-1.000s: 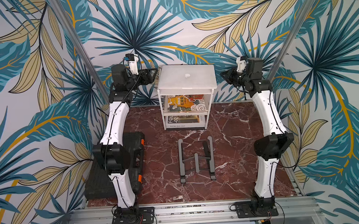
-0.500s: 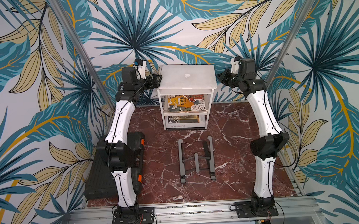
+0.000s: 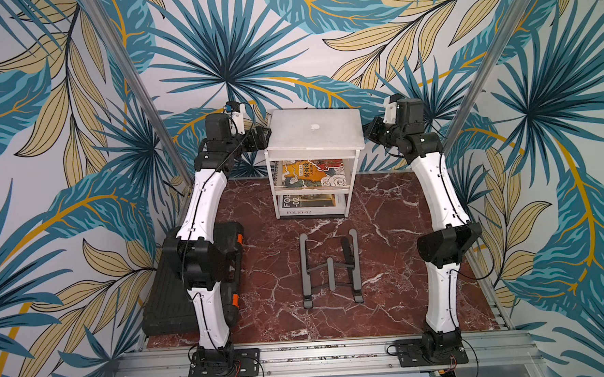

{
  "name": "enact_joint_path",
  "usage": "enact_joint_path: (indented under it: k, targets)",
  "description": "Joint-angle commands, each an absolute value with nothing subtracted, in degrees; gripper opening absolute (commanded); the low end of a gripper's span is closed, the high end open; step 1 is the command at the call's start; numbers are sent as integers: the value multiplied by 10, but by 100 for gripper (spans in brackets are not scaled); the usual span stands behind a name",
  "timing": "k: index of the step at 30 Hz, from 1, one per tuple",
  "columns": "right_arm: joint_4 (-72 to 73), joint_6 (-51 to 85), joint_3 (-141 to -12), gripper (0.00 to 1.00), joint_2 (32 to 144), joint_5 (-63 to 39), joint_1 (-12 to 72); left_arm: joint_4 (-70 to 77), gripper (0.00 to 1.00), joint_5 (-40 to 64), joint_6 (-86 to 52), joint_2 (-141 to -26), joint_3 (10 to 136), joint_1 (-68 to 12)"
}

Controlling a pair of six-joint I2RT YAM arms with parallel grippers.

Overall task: Close the laptop lid and set it aside
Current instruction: Place the laptop on the shelf.

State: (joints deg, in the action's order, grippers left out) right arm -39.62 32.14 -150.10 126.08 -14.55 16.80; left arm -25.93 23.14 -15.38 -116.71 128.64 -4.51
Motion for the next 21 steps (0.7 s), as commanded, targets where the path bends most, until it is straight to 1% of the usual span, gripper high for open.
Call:
enact_joint_path:
  k: [1,5,8,21]
  targets:
    - [-399,308,-1515,0,1284,-137,176,-249,90,237,-152,-1176,1293,-49]
    - [-397,304,-1521,0,1295,-134,181,-241,90,237,-151,-1171,1285,-55]
    - [-392,303,-1527,0,1300,-135,182,-232,92,238,-151,-1165,1274,-55]
    - [-373,302,-1531,0,1315,-142,184,-196,91,254,-163,-1133,1236,-55]
